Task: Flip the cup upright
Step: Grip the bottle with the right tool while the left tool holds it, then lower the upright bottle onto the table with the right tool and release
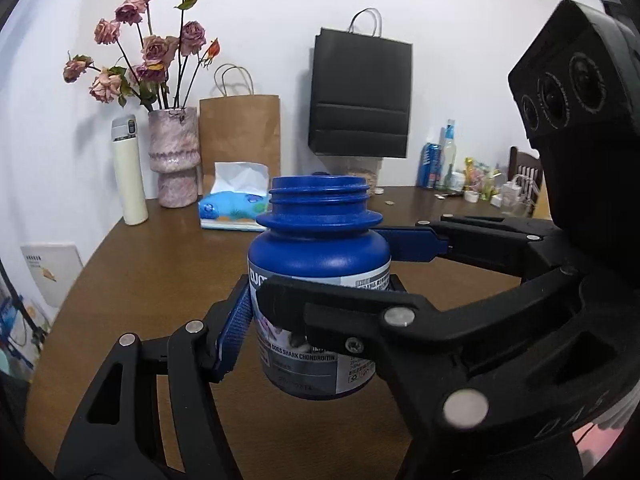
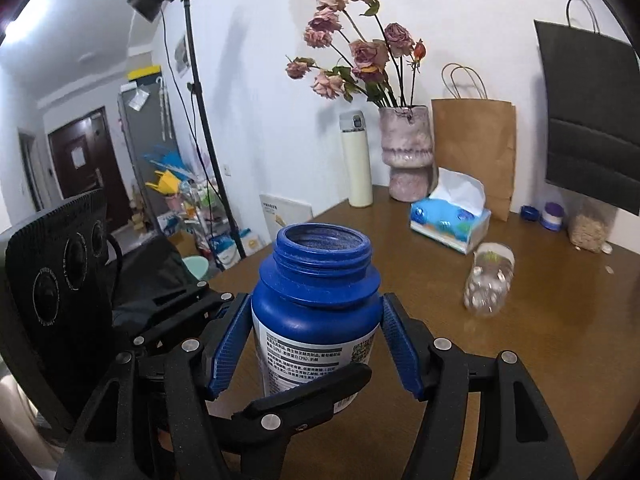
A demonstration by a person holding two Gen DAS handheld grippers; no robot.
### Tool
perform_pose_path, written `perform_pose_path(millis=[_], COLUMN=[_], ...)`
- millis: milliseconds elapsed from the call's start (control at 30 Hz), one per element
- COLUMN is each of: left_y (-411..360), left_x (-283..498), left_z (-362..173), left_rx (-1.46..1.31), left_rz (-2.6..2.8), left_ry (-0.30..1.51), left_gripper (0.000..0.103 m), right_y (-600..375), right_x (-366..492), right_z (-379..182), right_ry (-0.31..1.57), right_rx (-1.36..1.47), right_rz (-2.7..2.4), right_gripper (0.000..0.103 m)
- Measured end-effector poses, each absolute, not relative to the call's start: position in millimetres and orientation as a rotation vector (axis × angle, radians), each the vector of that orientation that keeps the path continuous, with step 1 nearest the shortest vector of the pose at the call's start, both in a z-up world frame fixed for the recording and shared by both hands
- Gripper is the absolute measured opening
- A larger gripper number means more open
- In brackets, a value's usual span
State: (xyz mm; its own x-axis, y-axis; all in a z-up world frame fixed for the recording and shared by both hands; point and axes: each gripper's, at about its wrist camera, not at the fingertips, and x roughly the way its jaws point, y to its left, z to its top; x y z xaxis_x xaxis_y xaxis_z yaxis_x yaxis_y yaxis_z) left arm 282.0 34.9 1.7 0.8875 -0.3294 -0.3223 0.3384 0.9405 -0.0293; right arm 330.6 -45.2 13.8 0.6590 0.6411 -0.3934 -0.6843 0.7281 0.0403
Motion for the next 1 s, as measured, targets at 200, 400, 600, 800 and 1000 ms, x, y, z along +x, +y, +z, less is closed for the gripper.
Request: perform_pose_path(millis=[200,400,600,800,1000], left_y=[19.9,16.1,0.7,-9.8,-7.5], left_x=[298.5,307.8,309.2,302.2,304.1], left_z=[-33.1,-35.0,-47.9,-58.8,-69.7], left_rx=[0.102,0.021,0.037,0.102,0.145], left_rz=[-0.306,-0.347,-0.380,-0.381,-0.291], left_ry=[0.469,0.518,0.596,0.660,0.681], left_gripper=[0.060,0.060,0.077,0.082,0.090], right_y=[-49.0,-58.1,-72.1,-93.1,-107.8], right_x=[338.3,355.1,344.9,338.4,336.5], right_z=[-32.3,-34.7,-42.7,-52.5,-63.5], right_ry=[0.387,0.434,0.435,0.417,0.434], right_rx=[-0.155,-0.134,-0.197,-0.354,-0.364], right_rz=[0.788,0.782,0.728,0.584,0.560], right_gripper=[0.071,0.070,0.069,0.069,0.070])
